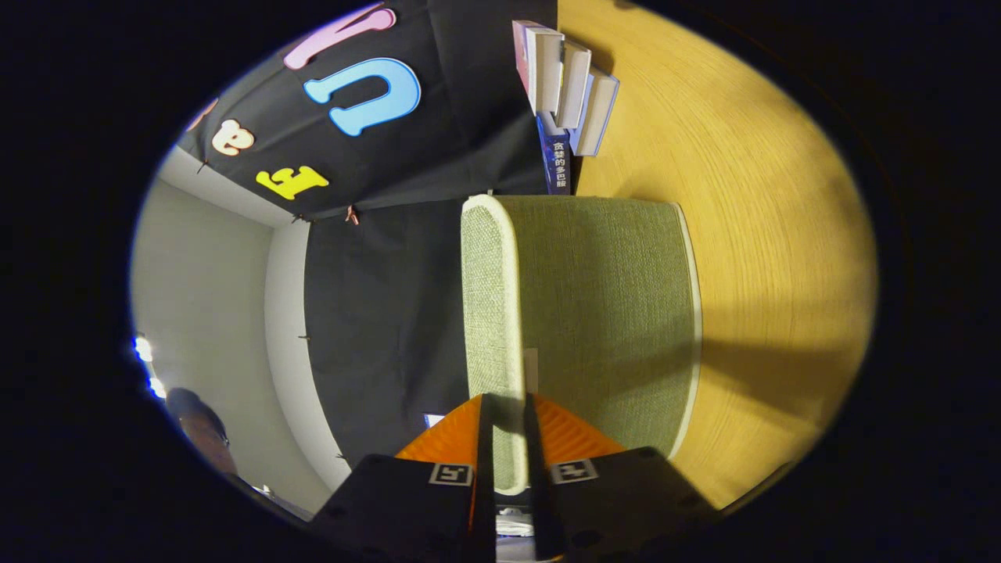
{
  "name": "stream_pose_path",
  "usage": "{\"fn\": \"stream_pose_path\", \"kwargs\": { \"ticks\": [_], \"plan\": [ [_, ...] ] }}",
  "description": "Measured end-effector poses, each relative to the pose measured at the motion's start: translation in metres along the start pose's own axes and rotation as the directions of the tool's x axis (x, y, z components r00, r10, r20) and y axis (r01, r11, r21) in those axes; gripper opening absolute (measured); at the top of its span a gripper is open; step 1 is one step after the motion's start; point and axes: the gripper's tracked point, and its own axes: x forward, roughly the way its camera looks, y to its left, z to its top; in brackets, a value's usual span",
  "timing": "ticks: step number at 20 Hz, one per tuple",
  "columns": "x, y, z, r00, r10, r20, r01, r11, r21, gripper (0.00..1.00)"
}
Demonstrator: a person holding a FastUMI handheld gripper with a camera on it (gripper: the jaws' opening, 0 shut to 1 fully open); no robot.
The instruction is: Open the storage box then place both shoes into the box .Put the left shoe in first, then the right shoe, with the right side of both shoes facing outward in a uniform manner.
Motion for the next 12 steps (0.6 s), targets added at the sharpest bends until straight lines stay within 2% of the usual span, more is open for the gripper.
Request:
{"fn": "stream_pose_path", "kwargs": {
  "ticks": [2,3,8,12],
  "plan": [
    [-0.003,0.021,0.002,0.999,0.028,0.030,-0.027,0.999,-0.034,0.06],
    [-0.002,0.031,0.003,0.998,0.044,0.042,-0.042,0.998,-0.044,0.05],
    [0.012,0.091,-0.003,0.994,0.084,0.072,-0.076,0.990,-0.117,0.05],
    [0.044,0.124,-0.011,0.995,0.067,0.068,-0.053,0.980,-0.192,0.05]
  ]
}}
